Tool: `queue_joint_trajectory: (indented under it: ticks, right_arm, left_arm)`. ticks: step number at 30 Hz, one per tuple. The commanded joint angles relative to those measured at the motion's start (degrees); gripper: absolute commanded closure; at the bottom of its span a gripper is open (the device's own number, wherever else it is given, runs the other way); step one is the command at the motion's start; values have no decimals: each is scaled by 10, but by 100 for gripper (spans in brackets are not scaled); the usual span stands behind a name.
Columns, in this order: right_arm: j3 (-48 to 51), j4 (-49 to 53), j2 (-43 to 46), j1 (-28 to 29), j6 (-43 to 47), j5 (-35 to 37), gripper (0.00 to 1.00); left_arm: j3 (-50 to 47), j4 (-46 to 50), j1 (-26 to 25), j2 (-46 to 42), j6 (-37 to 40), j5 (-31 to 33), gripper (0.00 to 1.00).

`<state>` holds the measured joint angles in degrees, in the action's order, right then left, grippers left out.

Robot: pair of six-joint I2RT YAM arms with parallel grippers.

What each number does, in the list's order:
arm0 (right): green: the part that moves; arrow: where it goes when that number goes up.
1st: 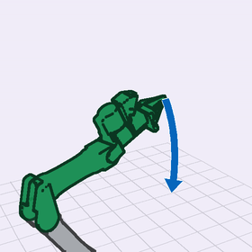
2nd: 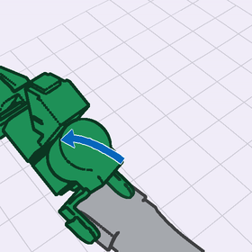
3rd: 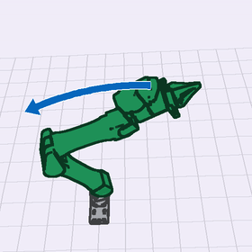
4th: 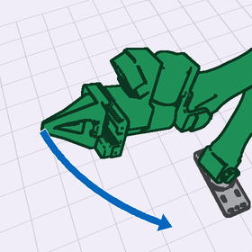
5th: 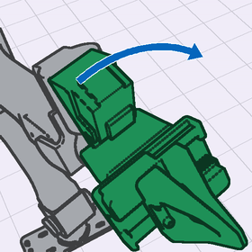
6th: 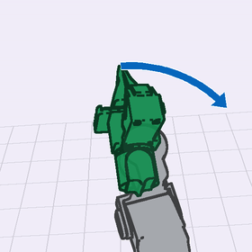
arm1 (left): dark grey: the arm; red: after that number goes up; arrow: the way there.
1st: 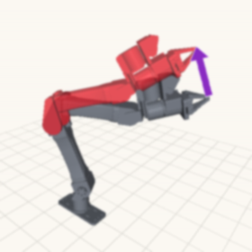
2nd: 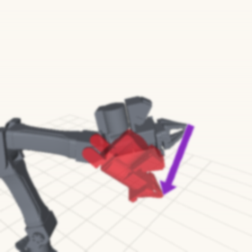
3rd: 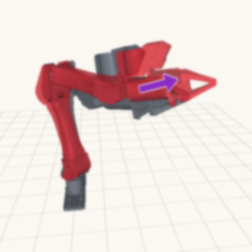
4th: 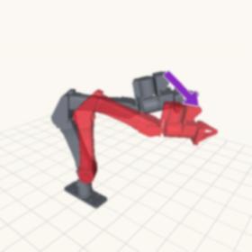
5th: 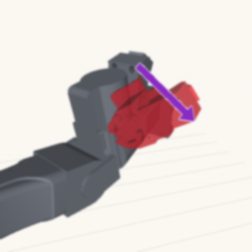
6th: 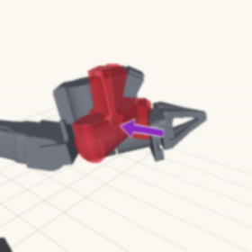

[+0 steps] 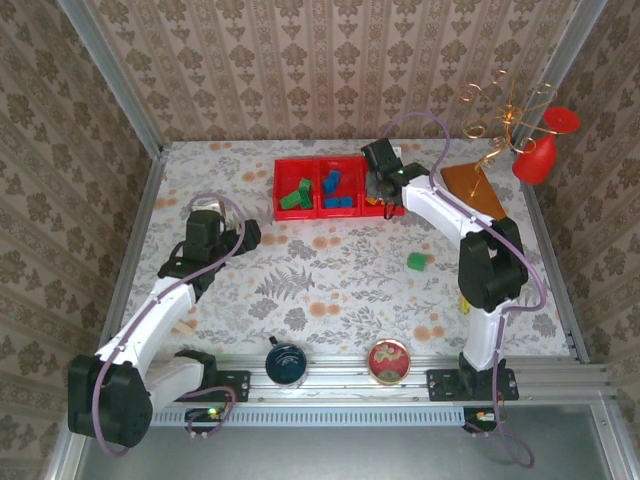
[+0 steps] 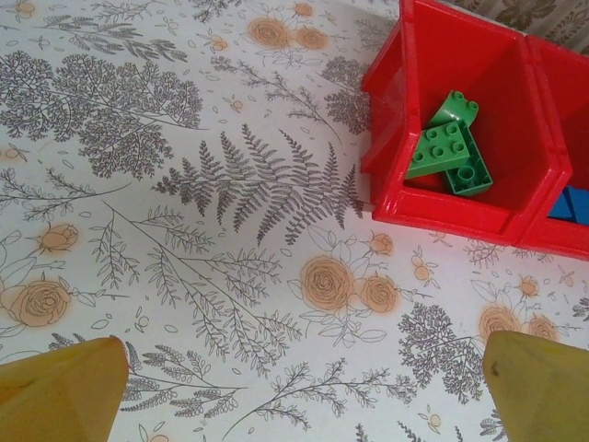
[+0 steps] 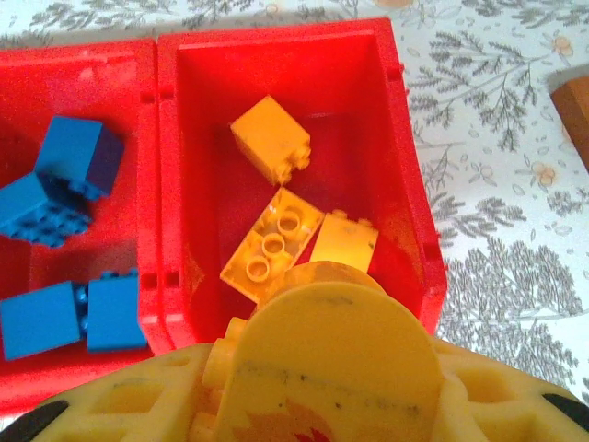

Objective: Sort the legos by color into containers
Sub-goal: Place the lego in the container.

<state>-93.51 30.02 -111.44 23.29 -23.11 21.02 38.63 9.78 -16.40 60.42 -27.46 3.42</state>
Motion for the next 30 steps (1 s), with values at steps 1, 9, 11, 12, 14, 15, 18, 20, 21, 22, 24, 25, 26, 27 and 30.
queue_joint_trajectory:
  ticks: [1,9,11,12,14,15,18,20,21,22,24,25,26,27,30]
  right_arm:
    - [-37,-8,-30,-10,24,9,77]
    - [-89,0,-77,-28,37,-16,77]
    - [-103,4,-89,-31,40,-21,77]
    - [-109,5,-94,-32,42,-22,76]
    - [-116,20,-101,-34,44,-26,76]
    - [-119,20,-103,-35,46,-28,76]
    - [-124,21,-110,-36,49,-28,75]
    - [-129,24,-115,-38,50,-31,74]
    - [-131,25,-117,-38,50,-32,73]
    - [-133,27,-119,-38,49,-34,72]
    - [-138,30,-123,-39,51,-38,70]
    - [-139,31,-125,-39,52,-40,69]
    - [-140,32,-125,-39,52,-41,69]
    - [-143,33,-127,-39,53,-41,68]
    - [-146,35,-129,-39,56,-43,64]
  left_arm:
    - [8,-5,5,3,-8,-4,0]
    - [5,5,6,-11,-6,7,0]
    - [5,6,6,-10,-5,7,0]
    - [6,6,6,-10,-6,6,0]
    - [7,7,6,-10,-5,4,0]
    - [7,8,6,-10,-5,4,0]
    - [6,9,6,-13,-5,4,0]
    - [6,10,6,-12,-5,5,0]
    - [5,10,6,-12,-4,5,0]
    - [5,10,6,-12,-4,5,0]
    - [4,9,6,-12,-4,5,0]
    - [4,9,6,-12,-4,5,0]
    - [3,9,6,-13,-4,5,0]
    - [3,9,7,-12,-4,5,0]
    - [3,11,6,-14,-4,4,0]
